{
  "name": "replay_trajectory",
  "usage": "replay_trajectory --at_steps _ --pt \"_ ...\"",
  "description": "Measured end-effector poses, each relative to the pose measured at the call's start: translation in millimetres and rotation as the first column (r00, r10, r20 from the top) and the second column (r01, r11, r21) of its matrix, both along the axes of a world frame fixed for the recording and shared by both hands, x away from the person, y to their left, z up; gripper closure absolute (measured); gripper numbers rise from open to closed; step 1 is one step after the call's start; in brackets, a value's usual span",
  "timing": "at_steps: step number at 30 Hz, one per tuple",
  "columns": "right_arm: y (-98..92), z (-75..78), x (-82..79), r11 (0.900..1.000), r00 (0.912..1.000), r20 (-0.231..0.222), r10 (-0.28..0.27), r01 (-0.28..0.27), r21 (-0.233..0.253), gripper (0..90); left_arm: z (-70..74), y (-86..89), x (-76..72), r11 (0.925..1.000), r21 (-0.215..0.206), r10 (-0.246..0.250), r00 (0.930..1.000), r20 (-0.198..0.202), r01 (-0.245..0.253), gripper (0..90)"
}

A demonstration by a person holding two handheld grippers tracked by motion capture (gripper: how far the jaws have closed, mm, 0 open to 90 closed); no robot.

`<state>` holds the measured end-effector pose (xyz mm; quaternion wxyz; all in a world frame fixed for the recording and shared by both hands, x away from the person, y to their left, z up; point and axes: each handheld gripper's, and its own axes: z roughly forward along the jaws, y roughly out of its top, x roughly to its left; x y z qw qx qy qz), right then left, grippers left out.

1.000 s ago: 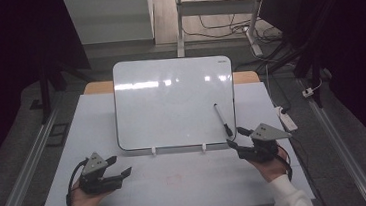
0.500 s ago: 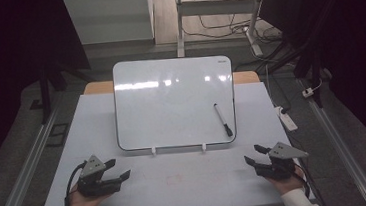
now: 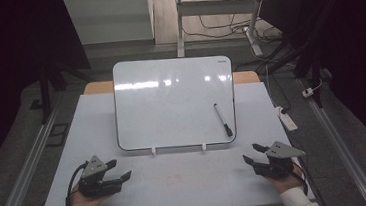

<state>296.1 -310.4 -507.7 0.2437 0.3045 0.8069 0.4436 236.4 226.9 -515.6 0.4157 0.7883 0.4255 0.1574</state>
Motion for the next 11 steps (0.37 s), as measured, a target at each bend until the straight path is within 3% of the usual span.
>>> replay_trajectory --at_steps 11 --pt "-0.5 1.9 -0.5 1.000 1.0000 0.003 0.000 0.000 0.004 41.5 -0.3 0.5 0.0 1.0000 -0.002 0.000 1.0000 0.000 0.000 29.5"
